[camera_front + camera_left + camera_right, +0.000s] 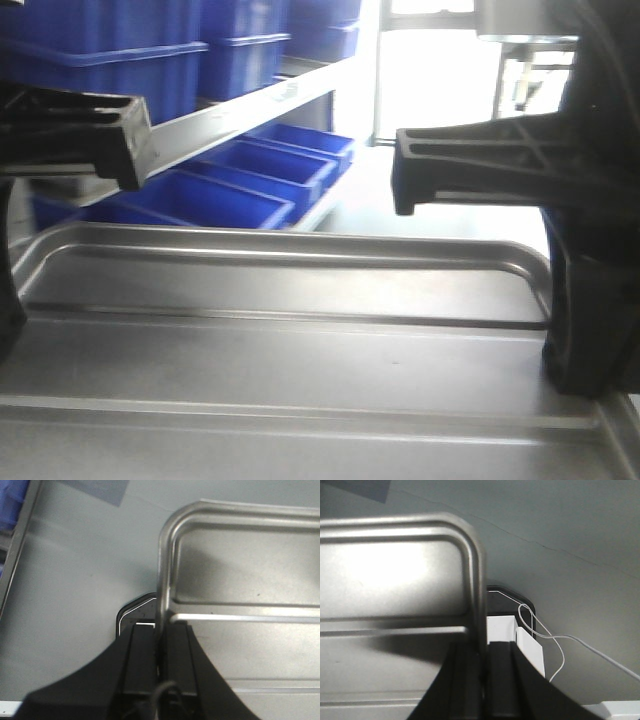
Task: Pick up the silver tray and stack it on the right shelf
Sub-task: 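Hold the tray in both grippers while the base drives to the other rack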
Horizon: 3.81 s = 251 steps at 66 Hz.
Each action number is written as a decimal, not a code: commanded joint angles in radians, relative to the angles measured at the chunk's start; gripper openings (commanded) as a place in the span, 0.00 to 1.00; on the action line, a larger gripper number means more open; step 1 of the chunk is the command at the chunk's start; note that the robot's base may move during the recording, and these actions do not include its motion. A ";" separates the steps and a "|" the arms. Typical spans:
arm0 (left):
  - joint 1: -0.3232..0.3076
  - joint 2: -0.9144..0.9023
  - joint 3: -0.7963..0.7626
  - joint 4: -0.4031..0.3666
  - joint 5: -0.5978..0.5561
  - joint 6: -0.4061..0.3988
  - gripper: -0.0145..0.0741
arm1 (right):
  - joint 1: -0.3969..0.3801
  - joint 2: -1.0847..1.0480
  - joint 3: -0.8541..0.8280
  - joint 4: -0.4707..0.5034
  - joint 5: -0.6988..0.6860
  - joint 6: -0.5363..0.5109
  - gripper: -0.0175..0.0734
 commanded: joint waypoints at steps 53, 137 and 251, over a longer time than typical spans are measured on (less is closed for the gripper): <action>-0.014 -0.026 -0.026 -0.002 -0.036 -0.003 0.05 | 0.001 -0.031 -0.031 -0.021 0.043 0.007 0.25; -0.014 -0.026 -0.026 -0.003 -0.036 -0.003 0.05 | 0.001 -0.031 -0.031 -0.021 0.047 0.007 0.25; -0.014 -0.025 -0.026 0.014 -0.034 -0.003 0.05 | 0.001 -0.031 -0.031 -0.022 0.088 0.007 0.25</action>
